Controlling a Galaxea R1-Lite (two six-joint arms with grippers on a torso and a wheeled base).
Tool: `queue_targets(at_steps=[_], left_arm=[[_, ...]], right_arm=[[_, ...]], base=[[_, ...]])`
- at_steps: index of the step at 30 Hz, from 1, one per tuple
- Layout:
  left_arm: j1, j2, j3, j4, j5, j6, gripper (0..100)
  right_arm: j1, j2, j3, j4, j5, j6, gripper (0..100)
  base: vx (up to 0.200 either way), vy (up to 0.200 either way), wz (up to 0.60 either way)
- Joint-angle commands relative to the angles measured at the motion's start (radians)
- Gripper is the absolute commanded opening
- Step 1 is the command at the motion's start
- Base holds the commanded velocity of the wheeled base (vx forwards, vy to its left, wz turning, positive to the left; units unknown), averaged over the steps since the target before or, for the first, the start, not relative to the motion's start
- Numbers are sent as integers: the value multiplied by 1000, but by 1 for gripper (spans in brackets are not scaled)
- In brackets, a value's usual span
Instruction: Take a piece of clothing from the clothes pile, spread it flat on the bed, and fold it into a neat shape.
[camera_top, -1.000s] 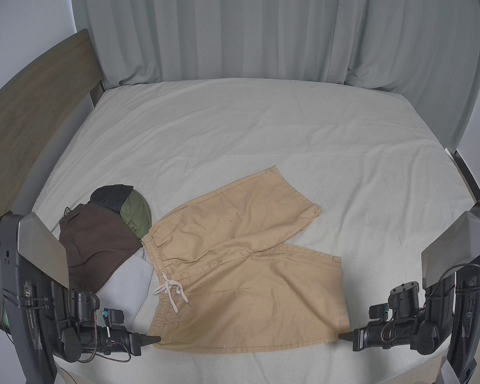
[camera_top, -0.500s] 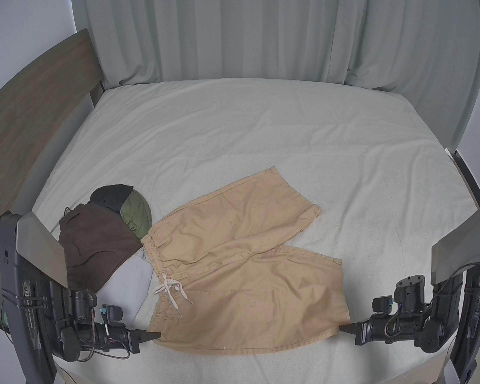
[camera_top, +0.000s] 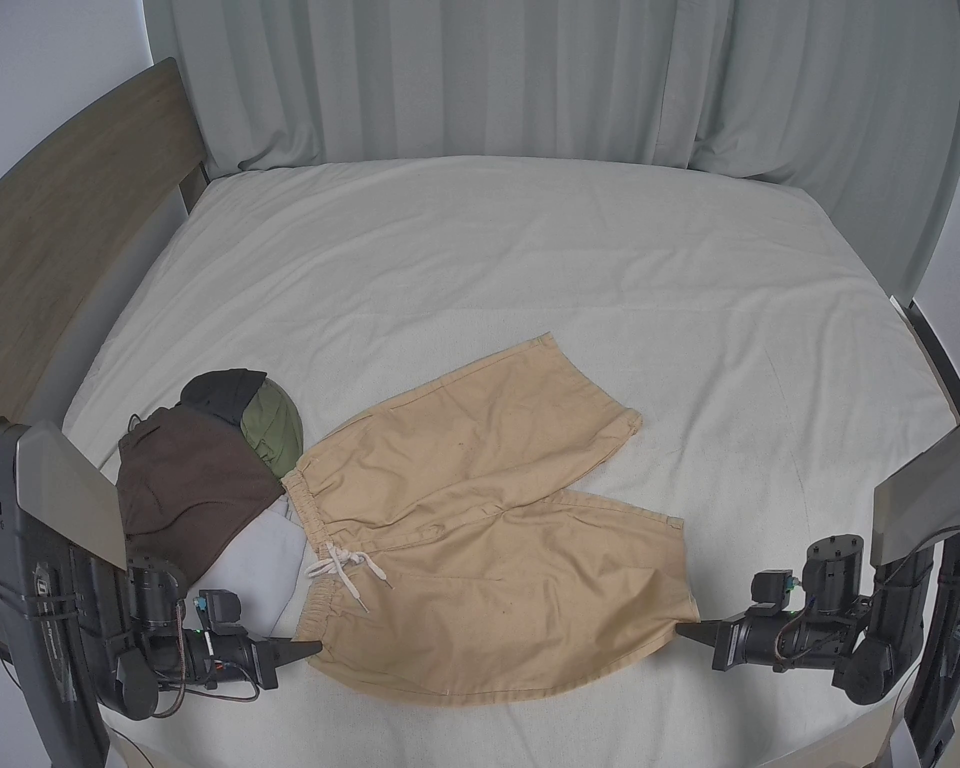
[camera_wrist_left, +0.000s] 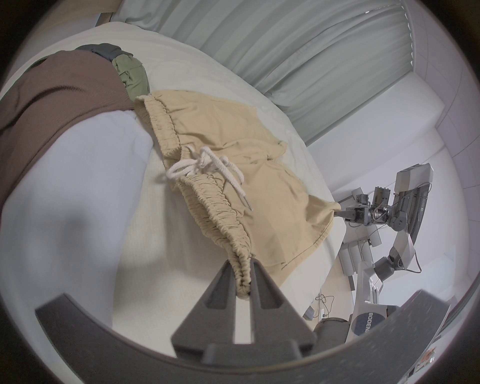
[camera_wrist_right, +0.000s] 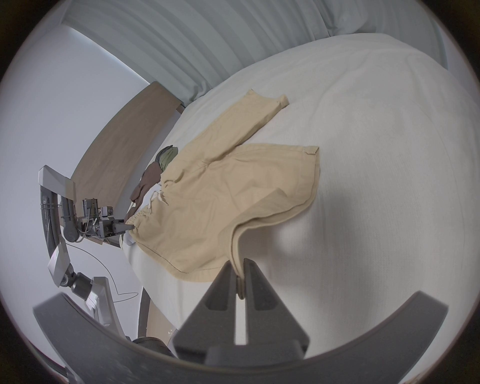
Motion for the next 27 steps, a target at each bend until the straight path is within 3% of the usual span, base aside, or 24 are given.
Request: queue_targets(at_steps=[1, 20, 27], left_arm=[[-5, -29, -21, -1, 1, -13, 0], [-4, -58, -56, -1, 1, -71, 0], [-10, -91, -70, -1, 3, -142, 0]], right_arm=[[2, -32, 16, -1, 4, 3, 0], [2, -77, -10, -3, 17, 38, 0], [0, -97, -20, -1, 17, 53, 0]], base=[[0, 0, 0], [0, 0, 0], [0, 0, 0]])
